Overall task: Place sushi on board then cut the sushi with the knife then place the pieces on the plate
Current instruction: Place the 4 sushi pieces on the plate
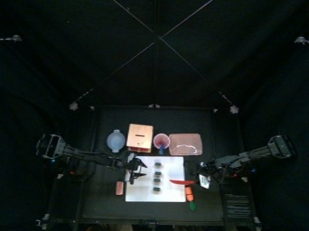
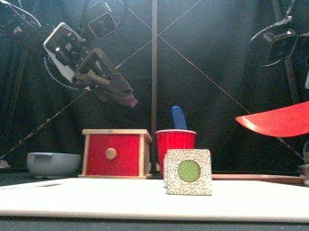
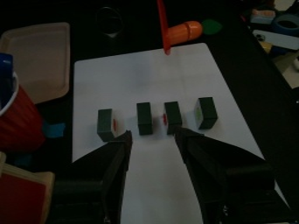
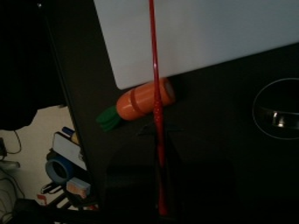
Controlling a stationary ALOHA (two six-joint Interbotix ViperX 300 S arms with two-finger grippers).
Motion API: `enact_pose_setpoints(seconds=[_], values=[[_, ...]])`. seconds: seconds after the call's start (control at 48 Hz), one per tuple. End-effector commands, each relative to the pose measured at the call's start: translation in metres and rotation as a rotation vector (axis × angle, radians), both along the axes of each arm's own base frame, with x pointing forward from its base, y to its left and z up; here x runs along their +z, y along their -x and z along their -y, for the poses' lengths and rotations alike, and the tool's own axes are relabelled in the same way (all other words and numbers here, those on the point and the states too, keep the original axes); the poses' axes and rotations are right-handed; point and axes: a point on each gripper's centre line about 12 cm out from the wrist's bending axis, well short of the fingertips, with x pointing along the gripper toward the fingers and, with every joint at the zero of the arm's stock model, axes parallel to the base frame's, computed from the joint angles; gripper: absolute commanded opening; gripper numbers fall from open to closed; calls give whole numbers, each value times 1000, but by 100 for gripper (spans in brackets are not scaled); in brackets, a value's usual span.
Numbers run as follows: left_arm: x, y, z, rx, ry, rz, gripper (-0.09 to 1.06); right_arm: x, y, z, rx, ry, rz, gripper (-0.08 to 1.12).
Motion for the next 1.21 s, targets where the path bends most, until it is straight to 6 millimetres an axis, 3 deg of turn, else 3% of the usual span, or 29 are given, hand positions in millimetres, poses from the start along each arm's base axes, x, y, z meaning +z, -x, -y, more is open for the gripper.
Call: enact_pose_setpoints(seconds=[0.021, 0.167, 0.396, 0.542, 0.688, 0.979, 1.208], values=[[9, -2, -3, 11, 7, 33, 81, -1, 2, 3, -18, -7, -7, 34], [7, -1, -4, 14, 7, 27, 81, -10, 8, 9, -43, -5, -50, 39], [4, 0, -9, 38, 18, 17, 81, -20, 15, 19, -80, -5, -116, 59], [2, 1, -10, 40, 16, 10, 81, -15, 14, 19, -79, -9, -115, 69], [-3, 8, -18, 65, 20, -4, 81, 2, 9, 18, -64, -11, -91, 71], [-9, 14, -30, 107, 29, -12, 80, 40, -41, 48, -105, 198, 256, 73], [-23, 26, -40, 156, 47, -55, 80, 35, -76, 67, -105, 331, 392, 81]])
